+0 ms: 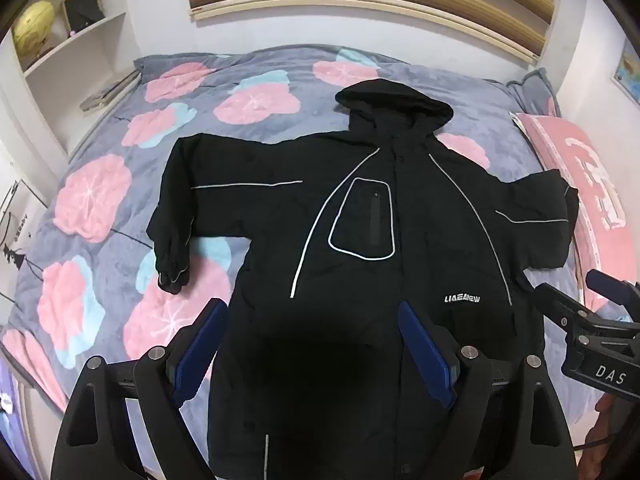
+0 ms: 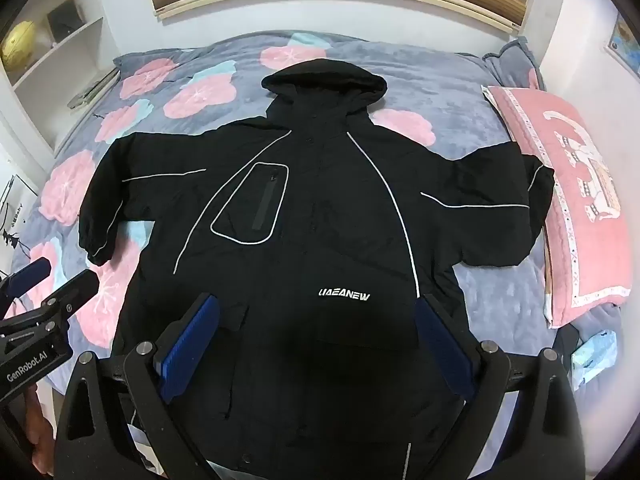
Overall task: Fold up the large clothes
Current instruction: 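Move both grippers over the black jacket toward its sleeves, then grasp the sleeve cuff with the left gripper and lift it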
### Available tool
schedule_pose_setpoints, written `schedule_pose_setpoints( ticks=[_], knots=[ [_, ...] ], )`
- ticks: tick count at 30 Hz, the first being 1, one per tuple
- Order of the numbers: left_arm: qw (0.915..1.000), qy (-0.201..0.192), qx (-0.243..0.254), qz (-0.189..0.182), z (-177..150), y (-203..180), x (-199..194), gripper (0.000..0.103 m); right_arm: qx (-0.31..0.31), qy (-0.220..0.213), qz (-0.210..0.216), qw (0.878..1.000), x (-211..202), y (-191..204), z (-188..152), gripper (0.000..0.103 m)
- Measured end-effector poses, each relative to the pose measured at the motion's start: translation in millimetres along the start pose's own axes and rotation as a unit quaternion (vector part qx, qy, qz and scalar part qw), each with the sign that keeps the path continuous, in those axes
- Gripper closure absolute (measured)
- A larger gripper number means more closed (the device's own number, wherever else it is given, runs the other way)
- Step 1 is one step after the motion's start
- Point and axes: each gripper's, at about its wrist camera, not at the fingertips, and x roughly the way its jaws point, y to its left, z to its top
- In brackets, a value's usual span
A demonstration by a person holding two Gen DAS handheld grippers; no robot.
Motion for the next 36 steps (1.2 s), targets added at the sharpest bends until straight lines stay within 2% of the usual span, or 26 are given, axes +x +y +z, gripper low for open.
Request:
schedule_pose_setpoints(
  ticks=[8,9,23,30,34,36],
  knots=[
    [0.9993,-0.013,0.021,0.03,0.0,-13.8,10.6,0.015,-0.008,0.008,0.007,1.0,8.9,6.2,3.2,0.004],
    [0.9992,-0.011,0.02,0.033,2.4,-4.7,6.8,0.015,-0.009,0.009,0.008,1.0,10.2,7.2,4.4,0.004],
    [0.9985,0.01,-0.042,0.034,9.9,31.8,27.7,0.015,-0.041,0.015,0.016,0.999,22.2,28.2,22.3,0.004],
    [0.9945,0.017,-0.096,0.04,3.2,76.9,56.0,0.015,-0.06,0.029,0.017,0.998,39.5,37.5,33.3,0.004],
    [0.9856,0.007,-0.169,0.009,-8.5,128.3,76.8,0.015,-0.068,0.04,0.016,0.997,53.6,39.4,42.4,0.004],
    [0.9812,0.007,-0.192,0.02,-15.5,152.9,86.1,0.015,-0.07,0.045,0.014,0.996,61.6,40.2,47.2,0.004]
  ],
)
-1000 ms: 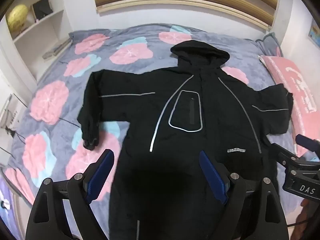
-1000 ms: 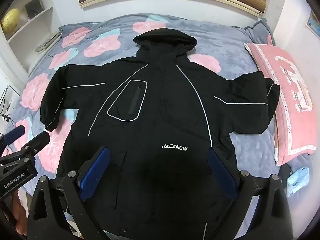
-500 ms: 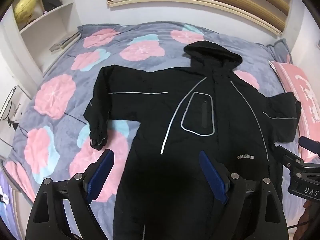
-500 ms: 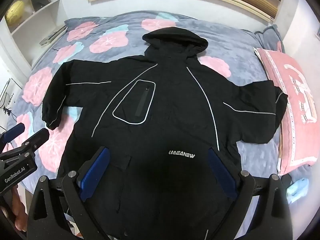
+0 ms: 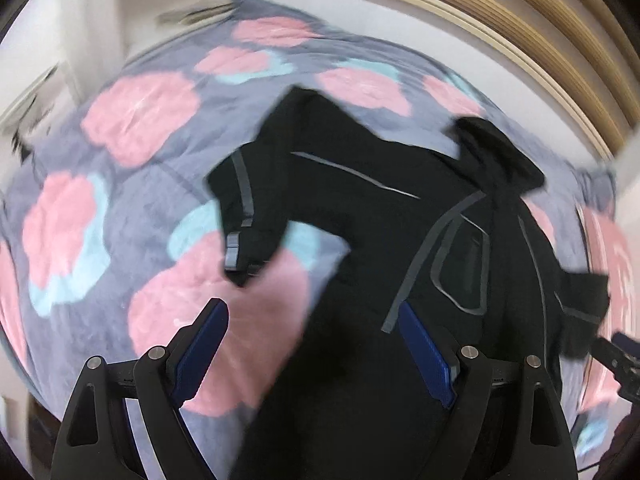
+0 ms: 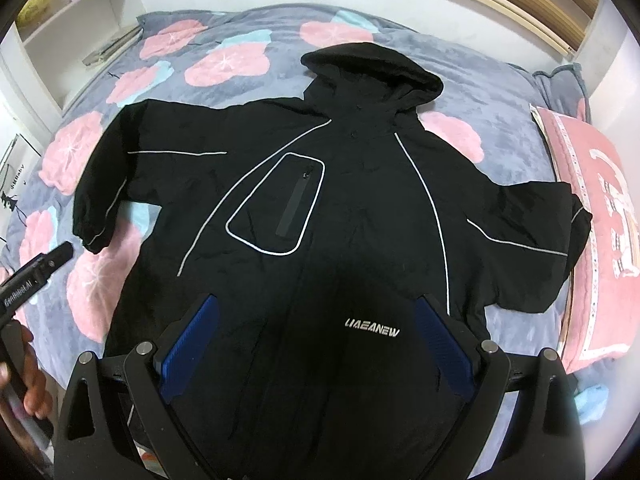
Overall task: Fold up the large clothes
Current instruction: 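Grasp the sleeve cuff with the left gripper and lift it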
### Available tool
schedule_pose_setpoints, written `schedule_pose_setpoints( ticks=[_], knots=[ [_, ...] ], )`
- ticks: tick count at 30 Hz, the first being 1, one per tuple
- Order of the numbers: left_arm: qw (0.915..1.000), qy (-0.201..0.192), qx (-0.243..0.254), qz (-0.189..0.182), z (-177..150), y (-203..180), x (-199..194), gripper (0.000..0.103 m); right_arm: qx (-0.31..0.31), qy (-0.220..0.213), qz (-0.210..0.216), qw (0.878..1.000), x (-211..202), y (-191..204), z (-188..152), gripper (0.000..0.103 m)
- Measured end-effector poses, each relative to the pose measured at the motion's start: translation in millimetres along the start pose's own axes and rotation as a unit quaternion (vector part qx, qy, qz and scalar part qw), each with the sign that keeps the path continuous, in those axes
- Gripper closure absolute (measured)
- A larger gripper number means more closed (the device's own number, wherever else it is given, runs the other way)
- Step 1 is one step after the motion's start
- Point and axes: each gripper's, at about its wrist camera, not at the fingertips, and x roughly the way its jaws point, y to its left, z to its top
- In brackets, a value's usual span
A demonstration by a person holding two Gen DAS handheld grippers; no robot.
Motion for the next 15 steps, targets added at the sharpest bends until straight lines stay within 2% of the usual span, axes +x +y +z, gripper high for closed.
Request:
schedule_pose_setpoints(
  ticks=[2,6,9,10,12,14,15],
  knots=[
    [0.9997,-0.003,-0.017,0.017,3.2,23.0,14.6,0.015,-0.001,0.007,-0.001,1.0,8.7,-1.3,5.7,0.004],
    [0.9993,0.013,-0.03,0.02,9.6,45.5,44.1,0.015,0.0,0.028,-0.003,1.0,31.9,-4.6,21.0,0.004],
    [0.9993,0.025,-0.022,-0.016,17.5,44.1,70.1,0.015,0.0,0.041,-0.007,0.999,46.7,-6.3,29.6,0.004],
    [0.9991,0.039,-0.01,-0.017,19.2,39.7,81.1,0.015,0.0,0.047,-0.008,0.999,52.5,-6.7,32.0,0.004],
    [0.9984,0.053,0.019,0.012,20.2,28.7,99.2,0.015,-0.002,0.058,-0.01,0.998,63.2,-6.6,35.0,0.004],
    [0.9968,0.047,0.039,0.051,27.6,22.7,117.6,0.017,-0.003,0.07,-0.011,0.997,71.5,-4.9,35.3,0.004],
    [0.9964,0.041,0.042,0.061,32.6,23.3,121.6,0.028,-0.004,0.078,-0.008,0.997,76.5,-4.2,35.5,0.004]
  ],
)
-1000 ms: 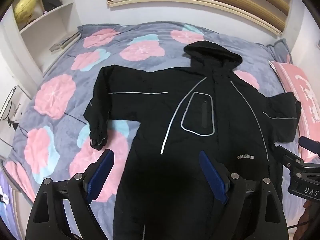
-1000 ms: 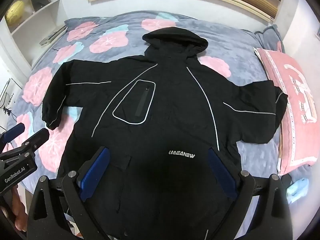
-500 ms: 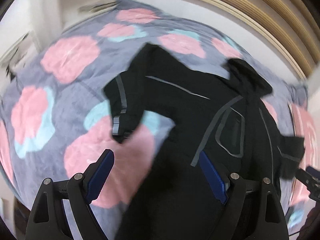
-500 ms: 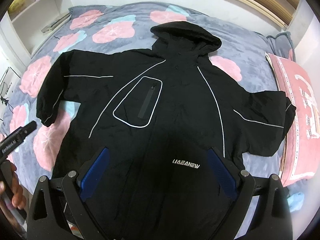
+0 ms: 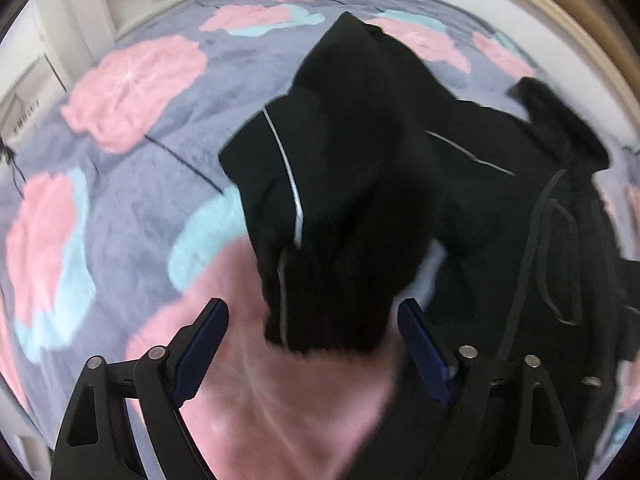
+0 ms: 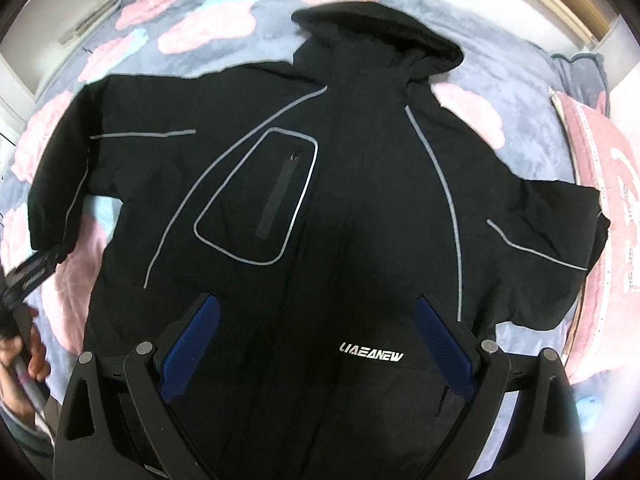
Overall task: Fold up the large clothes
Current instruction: 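Grasp the sleeve cuff with the left gripper and lift it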
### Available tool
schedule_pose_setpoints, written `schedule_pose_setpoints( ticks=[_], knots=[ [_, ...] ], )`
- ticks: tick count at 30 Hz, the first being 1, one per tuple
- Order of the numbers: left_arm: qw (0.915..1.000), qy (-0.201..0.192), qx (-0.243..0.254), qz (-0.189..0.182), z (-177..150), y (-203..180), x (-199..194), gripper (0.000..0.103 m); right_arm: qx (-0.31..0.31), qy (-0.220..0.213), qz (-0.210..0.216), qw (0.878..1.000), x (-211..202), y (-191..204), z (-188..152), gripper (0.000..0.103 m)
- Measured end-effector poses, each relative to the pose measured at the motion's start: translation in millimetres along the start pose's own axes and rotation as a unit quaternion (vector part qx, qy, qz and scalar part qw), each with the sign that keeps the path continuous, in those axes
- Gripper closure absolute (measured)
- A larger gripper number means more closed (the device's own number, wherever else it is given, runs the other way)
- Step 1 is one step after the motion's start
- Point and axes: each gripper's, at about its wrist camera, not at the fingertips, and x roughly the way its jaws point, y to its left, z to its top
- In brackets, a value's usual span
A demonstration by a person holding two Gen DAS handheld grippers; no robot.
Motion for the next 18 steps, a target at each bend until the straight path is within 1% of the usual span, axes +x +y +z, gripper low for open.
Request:
schedule_pose_setpoints(
  ticks=[1,2,3,5,6,8,10,12,15,17,18],
  knots=[
    [1.0,-0.004,0.002,0.001,5.4,2.0,1.0,0.055,-0.002,0.007,0.002,1.0,4.9,1.0,1.1,0.004],
    [0.9999,-0.005,0.001,-0.012,17.1,6.3,0.2,0.066,-0.004,0.012,0.003,1.0,9.0,2.3,2.2,0.004],
    [0.9998,-0.012,-0.002,-0.017,23.2,11.3,-3.8,0.067,-0.007,0.015,0.002,1.0,11.4,3.8,3.0,0.004],
    [0.9981,-0.056,-0.004,-0.024,43.9,30.9,-23.1,0.07,-0.014,0.019,0.0,1.0,17.4,7.4,5.3,0.004],
    [0.9975,-0.066,-0.01,-0.024,54.1,41.1,-30.3,0.071,-0.016,0.021,0.001,1.0,20.0,8.9,5.4,0.004],
    [0.9949,-0.088,-0.036,-0.034,74.8,65.6,-45.5,0.072,-0.016,0.026,0.005,1.0,25.2,11.5,7.2,0.004],
    [0.9916,-0.11,-0.059,-0.034,95.0,88.5,-58.8,0.074,-0.018,0.031,0.008,0.999,28.6,14.5,8.7,0.004],
    [0.9897,-0.123,-0.067,-0.033,115.5,105.0,-69.4,0.075,-0.023,0.034,0.01,0.999,32.0,18.3,9.1,0.004],
    [0.9885,-0.135,-0.045,-0.052,131.9,99.0,-86.8,0.076,-0.03,0.034,0.01,0.999,33.7,21.1,8.2,0.004],
    [0.9869,-0.137,-0.027,-0.081,138.4,83.1,-96.8,0.076,-0.029,0.033,0.01,0.999,33.1,21.3,8.8,0.004],
    [0.9855,-0.138,-0.013,-0.098,139.3,69.1,-102.7,0.076,-0.027,0.032,0.01,0.999,32.8,20.4,8.6,0.004]
  ],
)
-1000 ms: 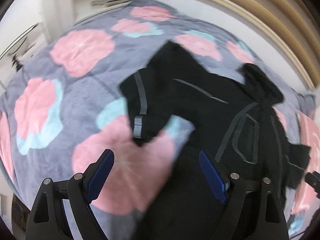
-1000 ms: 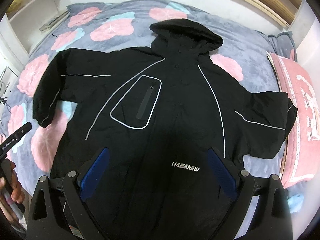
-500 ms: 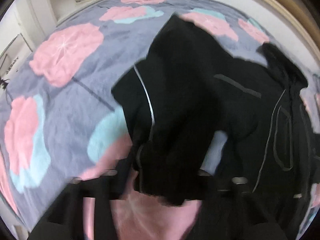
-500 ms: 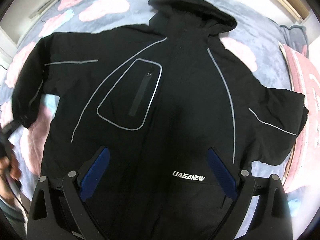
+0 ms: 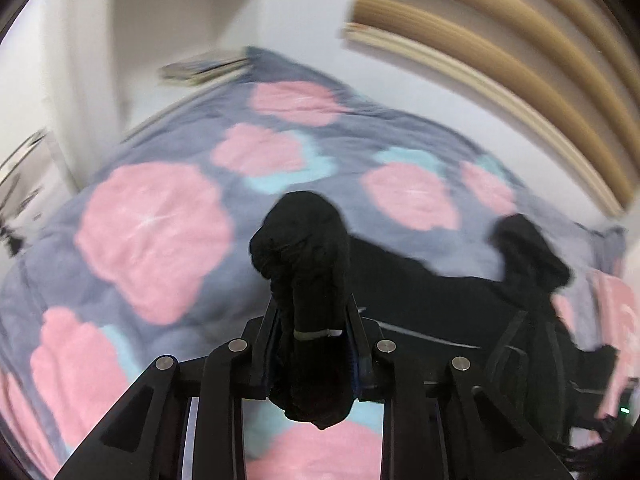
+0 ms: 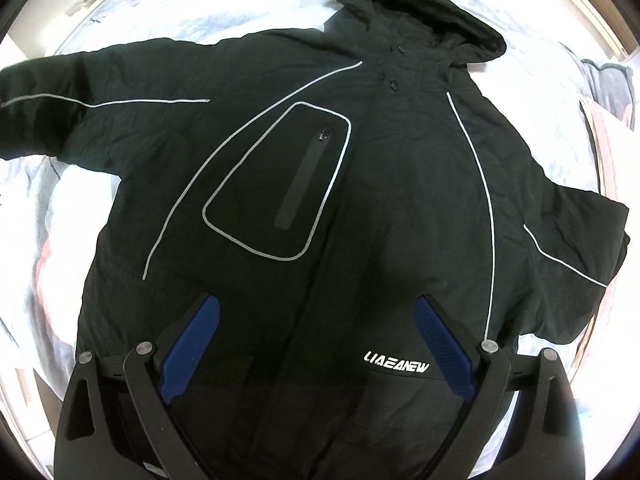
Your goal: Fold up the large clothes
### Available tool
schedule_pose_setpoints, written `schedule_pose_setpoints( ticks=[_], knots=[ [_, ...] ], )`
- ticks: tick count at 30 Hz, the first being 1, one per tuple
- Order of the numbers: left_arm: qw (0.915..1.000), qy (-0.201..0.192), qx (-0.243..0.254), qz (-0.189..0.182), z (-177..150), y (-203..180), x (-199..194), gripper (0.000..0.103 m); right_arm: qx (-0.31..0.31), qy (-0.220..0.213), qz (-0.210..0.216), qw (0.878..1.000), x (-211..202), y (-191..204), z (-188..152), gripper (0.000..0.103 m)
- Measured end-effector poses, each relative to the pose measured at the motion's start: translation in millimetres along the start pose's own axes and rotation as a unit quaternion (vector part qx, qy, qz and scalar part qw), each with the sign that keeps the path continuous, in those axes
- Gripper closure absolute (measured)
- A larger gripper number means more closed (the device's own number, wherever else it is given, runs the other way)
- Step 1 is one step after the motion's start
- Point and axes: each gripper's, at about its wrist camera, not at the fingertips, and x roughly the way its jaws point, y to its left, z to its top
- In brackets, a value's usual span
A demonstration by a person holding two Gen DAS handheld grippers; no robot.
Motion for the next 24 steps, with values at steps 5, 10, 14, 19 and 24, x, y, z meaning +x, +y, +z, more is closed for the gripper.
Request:
schedule_pose_setpoints(
  ticks=[5,10,14,19,24],
  knots=[
    [0.9977,0.031,0.055,0.024,-8.2,-64.0,22.8,0.075,0.021,-0.005,0.002,1.0,-4.0,-12.6,-3.4,0.004],
    [0.9946,0.038,0.029,0.093,-1.4,-12.1,47.9,0.073,0.037,-0.009,-0.008,0.999,-9.7,-27.0,-8.6,0.004],
    [0.986,0.026,-0.015,0.164,27.2,81.4,38.5,0.058,0.044,0.002,-0.008,0.999,-4.1,-28.9,-8.4,0.004],
    [0.9851,0.005,-0.139,0.1,18.3,165.1,11.4,0.044,0.006,0.01,-0.008,1.0,3.8,-5.4,-5.4,0.004],
    [0.9788,0.041,-0.199,0.026,-32.7,183.5,46.0,0.033,-0.046,0.025,-0.004,0.999,11.6,27.0,-6.1,0.004]
  ],
)
